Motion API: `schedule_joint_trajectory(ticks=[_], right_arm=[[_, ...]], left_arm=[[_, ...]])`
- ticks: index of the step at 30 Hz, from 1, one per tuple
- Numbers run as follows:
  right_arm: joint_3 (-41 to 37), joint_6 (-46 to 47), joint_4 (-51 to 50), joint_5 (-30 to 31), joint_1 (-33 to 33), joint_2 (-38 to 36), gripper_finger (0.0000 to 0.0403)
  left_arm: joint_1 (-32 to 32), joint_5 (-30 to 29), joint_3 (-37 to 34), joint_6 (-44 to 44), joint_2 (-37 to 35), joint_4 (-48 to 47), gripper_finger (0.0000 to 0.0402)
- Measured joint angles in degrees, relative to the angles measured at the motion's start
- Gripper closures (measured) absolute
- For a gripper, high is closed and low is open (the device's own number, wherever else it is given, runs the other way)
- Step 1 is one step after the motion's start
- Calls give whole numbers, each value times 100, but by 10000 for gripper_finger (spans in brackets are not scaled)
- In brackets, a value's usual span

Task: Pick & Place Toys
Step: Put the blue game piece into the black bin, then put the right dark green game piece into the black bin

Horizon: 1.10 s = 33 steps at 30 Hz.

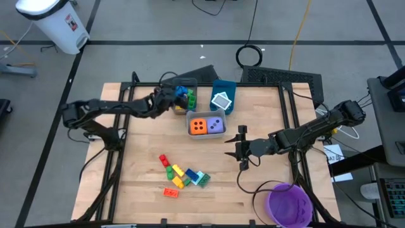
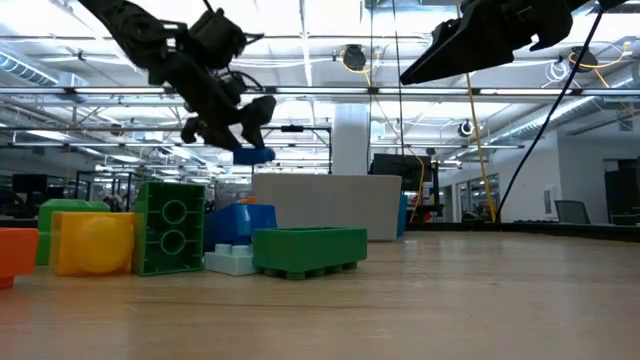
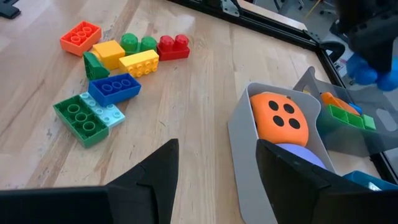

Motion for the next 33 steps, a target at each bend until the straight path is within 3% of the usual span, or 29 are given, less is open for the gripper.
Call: schedule_joint_trajectory(ticks=[8,16,18,20,24,28,33], right_arm=[[0,-29,-4,-2,0,0,216],[0,1,-4,-2,0,0,216],[0,13,-2,-2,-1,0,216],[0,15,-1,-2,-2,0,216],[0,26,121,-37,0,0,216],[0,190,541,-504,-2,81,216],[-3,211,1609,-1341,48,825,216]], left_arm=[[151,661,0,218,-37,6,83],[-130,2783,0,-307,-1155,-598,37],[-518,2843,0,-226,-1467,-969,35],[-1078,2453,-2,-235,-1694,-1215,35],[-2404,977,-2,-240,-1924,-1367,35],[-3632,-352,-4,-18,-1905,-1368,34],[-4378,-1126,-4,356,-1906,-1311,34]])
